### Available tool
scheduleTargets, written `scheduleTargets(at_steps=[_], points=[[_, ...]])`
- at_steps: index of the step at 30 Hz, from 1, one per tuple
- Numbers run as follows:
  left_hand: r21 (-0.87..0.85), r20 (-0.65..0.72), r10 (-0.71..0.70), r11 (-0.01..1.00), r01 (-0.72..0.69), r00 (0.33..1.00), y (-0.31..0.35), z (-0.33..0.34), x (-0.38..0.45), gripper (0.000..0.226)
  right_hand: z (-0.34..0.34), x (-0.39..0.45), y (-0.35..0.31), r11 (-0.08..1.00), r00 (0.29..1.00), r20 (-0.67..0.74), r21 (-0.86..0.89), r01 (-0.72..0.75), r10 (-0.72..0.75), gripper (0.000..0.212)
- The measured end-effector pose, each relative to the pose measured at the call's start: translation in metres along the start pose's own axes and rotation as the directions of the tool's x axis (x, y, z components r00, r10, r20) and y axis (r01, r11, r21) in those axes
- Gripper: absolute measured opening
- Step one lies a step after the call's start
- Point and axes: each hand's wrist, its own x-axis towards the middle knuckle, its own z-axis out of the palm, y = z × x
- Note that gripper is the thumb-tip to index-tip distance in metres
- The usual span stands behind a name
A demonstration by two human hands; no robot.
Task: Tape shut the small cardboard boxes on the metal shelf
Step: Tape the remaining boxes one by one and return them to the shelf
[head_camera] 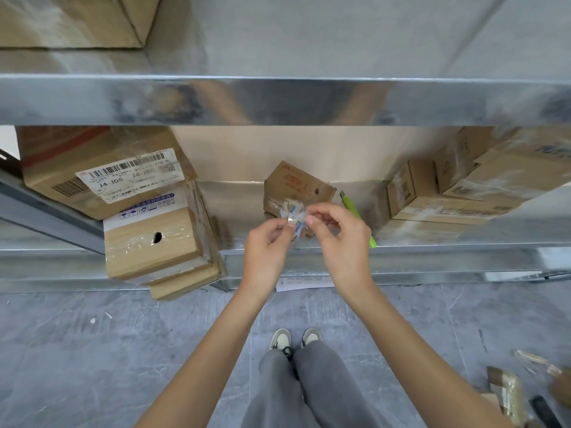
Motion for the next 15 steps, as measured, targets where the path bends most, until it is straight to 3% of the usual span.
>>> scheduleTargets(at_steps=[4, 9, 15], points=[[-0.104, 0.006, -0.16, 0.982, 0.16, 0.987, 0.003, 0.001, 0.002, 0.013, -0.001, 0.004, -0.001, 0.999, 1.0, 0.024, -0.035, 0.002, -0.001, 0.032], [-0.29, 0.126, -0.246, 0.917, 0.273, 0.961, 0.009, -0.001, -0.001, 0.007, -0.005, 0.006, -0.006, 0.999, 0.998, 0.049, 0.016, -0.036, 0.035, 0.004], [-0.413, 0.19, -0.25, 0.857, 0.308, 0.949, 0.011, 0.0, -0.001, 0.013, -0.005, 0.01, -0.003, 0.98, 0.986, 0.074, 0.122, -0.159, 0.151, 0.004]])
